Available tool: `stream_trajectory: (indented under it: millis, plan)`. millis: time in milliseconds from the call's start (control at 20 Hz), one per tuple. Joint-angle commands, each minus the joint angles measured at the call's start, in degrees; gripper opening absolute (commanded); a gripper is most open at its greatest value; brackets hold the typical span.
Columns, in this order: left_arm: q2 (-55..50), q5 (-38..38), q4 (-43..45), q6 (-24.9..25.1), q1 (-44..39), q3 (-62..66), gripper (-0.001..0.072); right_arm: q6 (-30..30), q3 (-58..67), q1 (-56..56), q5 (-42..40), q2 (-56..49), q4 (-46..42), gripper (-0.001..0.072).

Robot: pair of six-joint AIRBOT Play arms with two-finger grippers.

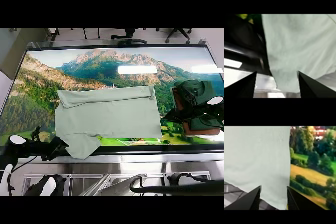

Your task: Fold the shirts.

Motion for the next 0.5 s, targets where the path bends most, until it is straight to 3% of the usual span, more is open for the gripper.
stream_trajectory:
  millis: [0,100,200,250,350,400,450]
  plan:
    - [0.44,10.36,-3.63,0.57,0.42,-5.73,0.0556,0.15,-0.48,0.00,-0.26,0.13,0.42,0.0371]
    - [-2.54,12.98,-7.34,2.23,0.39,-5.62,0.0547,-0.09,-0.48,0.00,-0.87,0.13,0.42,0.0372]
    - [-7.32,13.60,-14.36,7.78,0.37,-4.24,0.0546,-0.04,-0.48,0.00,-1.51,0.13,0.44,0.0372]
    - [-9.75,13.35,-17.55,10.62,0.37,-2.95,0.0504,-0.04,-0.48,0.00,-1.62,0.13,0.42,0.0371]
    - [-13.88,11.91,-20.94,14.73,0.28,0.72,0.0264,-0.04,-0.48,0.00,-1.38,0.13,0.39,0.0375]
    - [-15.52,10.10,-21.27,15.91,0.28,2.89,0.0107,0.04,-0.55,0.00,-1.18,0.13,0.37,0.0402]
    - [-16.87,7.63,-21.20,17.18,0.31,5.31,0.0015,1.11,-0.55,-0.07,-0.94,0.13,-0.39,0.0404]
